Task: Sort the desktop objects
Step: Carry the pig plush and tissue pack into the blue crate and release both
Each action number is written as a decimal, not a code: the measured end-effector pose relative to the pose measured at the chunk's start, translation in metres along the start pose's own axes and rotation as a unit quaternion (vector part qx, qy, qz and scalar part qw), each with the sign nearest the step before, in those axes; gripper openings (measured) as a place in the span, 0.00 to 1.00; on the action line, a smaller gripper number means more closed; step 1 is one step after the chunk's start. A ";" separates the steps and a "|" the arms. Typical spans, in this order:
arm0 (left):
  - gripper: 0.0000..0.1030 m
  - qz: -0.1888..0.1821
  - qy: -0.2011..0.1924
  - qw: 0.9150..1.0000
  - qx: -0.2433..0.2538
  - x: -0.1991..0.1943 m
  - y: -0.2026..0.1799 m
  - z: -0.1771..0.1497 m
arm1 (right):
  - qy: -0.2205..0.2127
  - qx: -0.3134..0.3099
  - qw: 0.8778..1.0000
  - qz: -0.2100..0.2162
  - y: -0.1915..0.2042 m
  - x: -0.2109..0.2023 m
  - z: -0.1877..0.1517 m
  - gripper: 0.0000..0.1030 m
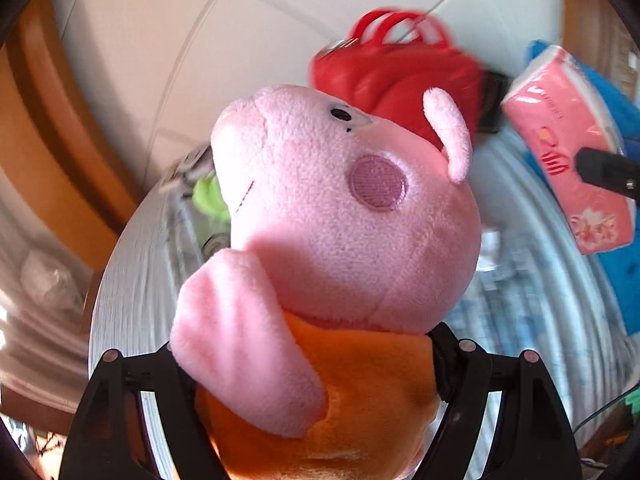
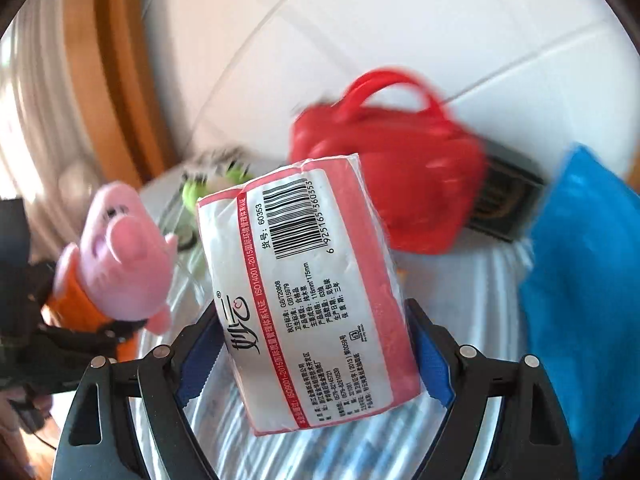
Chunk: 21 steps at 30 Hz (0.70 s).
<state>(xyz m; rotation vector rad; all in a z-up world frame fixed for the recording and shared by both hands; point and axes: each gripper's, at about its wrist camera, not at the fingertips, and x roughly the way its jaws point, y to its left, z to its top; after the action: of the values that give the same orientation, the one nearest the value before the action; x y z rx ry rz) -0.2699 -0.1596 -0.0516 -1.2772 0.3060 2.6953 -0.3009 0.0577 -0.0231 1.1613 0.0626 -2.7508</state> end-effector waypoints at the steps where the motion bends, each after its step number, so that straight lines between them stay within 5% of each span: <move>1: 0.77 -0.006 -0.008 1.000 0.007 -0.008 -0.009 0.002 | -0.014 0.017 1.000 -0.006 -0.012 -0.024 -0.007 0.83; 10: 0.77 -0.086 -0.096 0.989 0.072 -0.076 -0.128 0.039 | -0.121 0.131 0.979 -0.095 -0.115 -0.184 -0.064 0.83; 21: 0.77 -0.193 -0.216 0.951 0.112 -0.166 -0.299 0.115 | -0.202 0.202 0.930 -0.230 -0.244 -0.331 -0.127 0.83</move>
<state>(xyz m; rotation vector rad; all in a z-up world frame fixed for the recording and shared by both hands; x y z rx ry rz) -0.1871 0.1515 0.1123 -0.5862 0.2636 2.4271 -0.0220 0.3531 0.1199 0.6800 -0.3376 -3.4899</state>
